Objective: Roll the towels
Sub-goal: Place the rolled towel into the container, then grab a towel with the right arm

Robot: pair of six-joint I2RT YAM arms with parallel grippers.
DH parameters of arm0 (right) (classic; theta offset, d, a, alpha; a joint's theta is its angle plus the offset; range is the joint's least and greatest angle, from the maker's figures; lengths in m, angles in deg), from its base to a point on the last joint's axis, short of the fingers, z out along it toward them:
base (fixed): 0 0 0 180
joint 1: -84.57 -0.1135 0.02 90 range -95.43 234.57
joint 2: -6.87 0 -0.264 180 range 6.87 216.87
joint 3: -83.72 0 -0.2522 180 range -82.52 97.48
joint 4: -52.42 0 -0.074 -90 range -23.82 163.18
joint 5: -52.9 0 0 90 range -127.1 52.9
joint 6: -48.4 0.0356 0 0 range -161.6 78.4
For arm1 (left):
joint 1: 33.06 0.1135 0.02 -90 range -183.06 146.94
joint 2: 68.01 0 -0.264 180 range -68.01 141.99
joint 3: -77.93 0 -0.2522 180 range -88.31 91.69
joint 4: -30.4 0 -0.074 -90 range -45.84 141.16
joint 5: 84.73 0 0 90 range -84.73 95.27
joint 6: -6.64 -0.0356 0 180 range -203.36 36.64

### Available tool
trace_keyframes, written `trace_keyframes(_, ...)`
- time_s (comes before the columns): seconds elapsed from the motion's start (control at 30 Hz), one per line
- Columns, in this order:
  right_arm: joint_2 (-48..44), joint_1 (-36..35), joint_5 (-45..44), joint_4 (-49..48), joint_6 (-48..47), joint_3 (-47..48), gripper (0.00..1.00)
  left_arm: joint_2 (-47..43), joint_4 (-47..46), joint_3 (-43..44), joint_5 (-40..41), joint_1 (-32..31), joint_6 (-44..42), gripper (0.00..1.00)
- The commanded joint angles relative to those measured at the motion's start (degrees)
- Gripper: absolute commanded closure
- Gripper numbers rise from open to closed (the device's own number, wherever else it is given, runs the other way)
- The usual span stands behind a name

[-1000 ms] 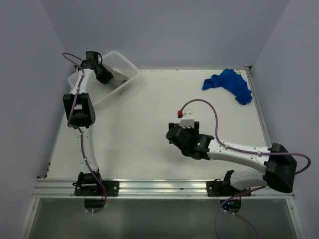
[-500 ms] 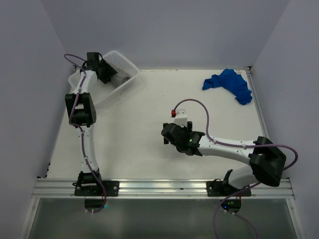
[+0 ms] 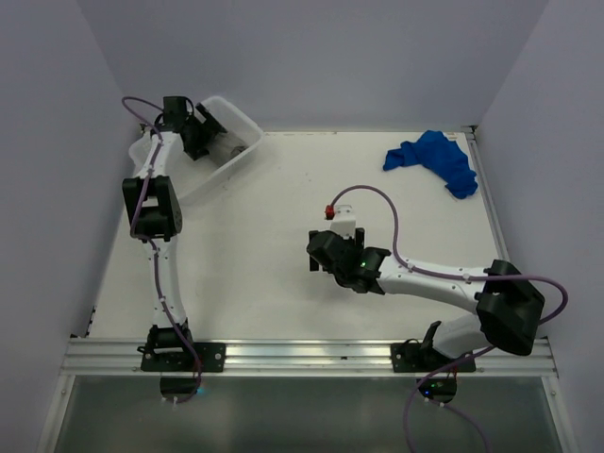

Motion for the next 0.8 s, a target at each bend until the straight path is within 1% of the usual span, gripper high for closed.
trace_keyframes(0.0, -3.3, 0.2, -0.2, 0.9, 0.2, 2.6, 0.16, -6.0, 2.8, 5.4, 0.7, 0.1, -4.7, 0.00)
trace_keyframes(0.17, -4.9, 0.2, 0.7, 1.9, 1.1, 2.5, 0.15, -10.4, 7.4, 5.4, 3.0, 0.6, -7.8, 0.00)
trace_keyframes(0.3, -6.6, 2.1, 3.1, 1.9, 1.6, 2.9, 0.15, -14.9, 11.2, 3.9, 6.7, 0.6, -11.3, 0.00)
trace_keyframes(0.4, -7.5, 4.1, 3.3, 2.2, -0.4, 4.4, 0.15, -20.4, 12.1, -0.1, 9.3, 0.6, -14.2, 0.00)
trace_keyframes(0.47, -7.3, 6.8, 4.4, 2.5, -1.2, 5.4, 0.15, -23.9, 13.2, -2.4, 10.2, 0.6, -15.7, 0.00)
trace_keyframes(0.5, -7.1, 8.2, 5.1, 2.4, -1.9, 6.1, 0.16, -26.2, 14.4, -4.0, 9.9, 0.6, -16.2, 0.00)
trace_keyframes(0.57, -5.9, 13.8, 6.8, 1.8, -2.7, 6.8, 0.18, -29.5, 13.9, -7.1, 8.8, 0.3, -18.1, 0.00)
trace_keyframes(0.6, -5.3, 16.3, 9.2, 1.7, -3.6, 8.0, 0.19, -33.8, 13.2, -9.2, 8.7, 0.2, -18.8, 0.00)
trace_keyframes(0.63, -4.4, 21.2, 9.9, 1.5, -4.3, 8.7, 0.22, -36.2, 12.6, -14.1, 9.6, 0.0, -19.2, 0.00)
trace_keyframes(0.67, -2.3, 23.6, 9.8, 1.5, -5.0, 10.7, 0.25, -38.8, 11.3, -16.6, 11.5, -0.4, -20.4, 0.00)
trace_keyframes(0.7, -1.1, 28.4, 10.2, 1.3, -6.5, 11.9, 0.27, -44.6, 9.9, -23.0, 12.0, -0.6, -21.0, 0.00)
trace_keyframes(0.73, 0.6, 30.4, 10.2, 0.4, -7.5, 13.2, 0.32, -47.6, 8.4, -26.4, 12.1, -0.7, -21.3, 0.00)
trace_keyframes(0.77, 4.1, 32.4, 10.2, 0.2, -8.6, 14.6, 0.34, -50.7, 4.9, -29.9, 11.7, -0.8, -21.0, 0.00)
